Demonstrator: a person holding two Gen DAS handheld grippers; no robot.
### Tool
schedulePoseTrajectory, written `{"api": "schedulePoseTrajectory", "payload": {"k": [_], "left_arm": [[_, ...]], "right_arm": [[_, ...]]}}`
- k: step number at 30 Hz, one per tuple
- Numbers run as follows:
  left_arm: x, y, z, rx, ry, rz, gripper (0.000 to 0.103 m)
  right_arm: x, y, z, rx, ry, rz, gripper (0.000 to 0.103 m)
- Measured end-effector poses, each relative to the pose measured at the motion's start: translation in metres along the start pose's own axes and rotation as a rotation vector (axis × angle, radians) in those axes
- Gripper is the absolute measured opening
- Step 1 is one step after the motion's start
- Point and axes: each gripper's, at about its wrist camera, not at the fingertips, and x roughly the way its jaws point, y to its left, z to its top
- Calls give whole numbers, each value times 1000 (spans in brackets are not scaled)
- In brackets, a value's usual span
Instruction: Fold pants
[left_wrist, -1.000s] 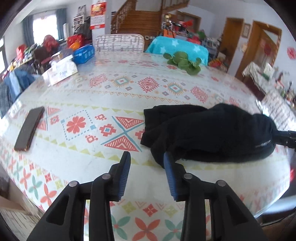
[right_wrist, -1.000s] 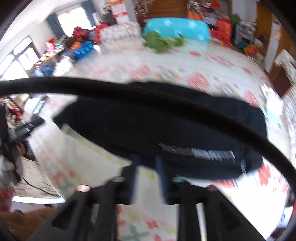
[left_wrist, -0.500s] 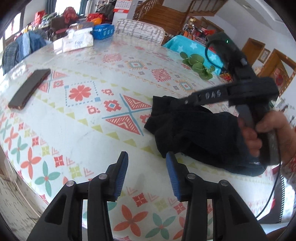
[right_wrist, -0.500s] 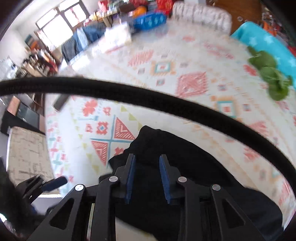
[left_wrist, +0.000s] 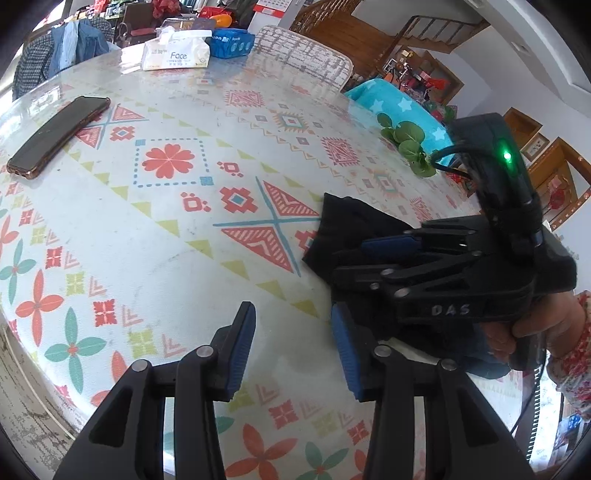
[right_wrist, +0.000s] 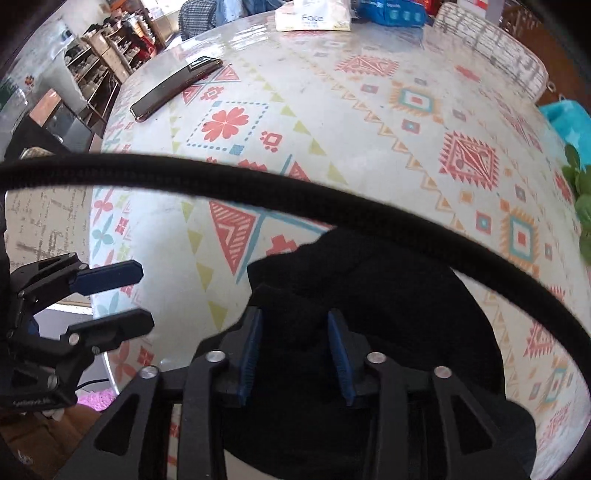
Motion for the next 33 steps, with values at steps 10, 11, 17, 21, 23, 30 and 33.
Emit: {"api": "schedulePoseTrajectory", "payload": {"k": [10, 11, 17, 21, 23, 30, 33], "left_arm": [[11, -10, 6, -5, 18, -61, 43], [13, -13, 8, -2, 18, -73, 43], [25, -28, 22, -18, 23, -202, 50], [34, -22, 23, -86, 52, -249, 50], [28, -16, 20, -90, 49, -233, 50], [-5, 23, 10, -136, 15, -108, 50], [-14, 30, 9, -142, -4, -85, 50]], "right_arm": [[-10, 8, -3, -13, -47, -27, 22], [-15, 6, -3, 7, -65, -23, 21], [-49, -10, 3, 107, -135, 16, 22], [-47, -24, 5, 183, -127, 71, 22], [-43, -28, 5, 214, -122, 104, 22], [-26, -5, 4, 134, -68, 116, 22], [-19, 12, 5, 51, -61, 51, 25]]}}
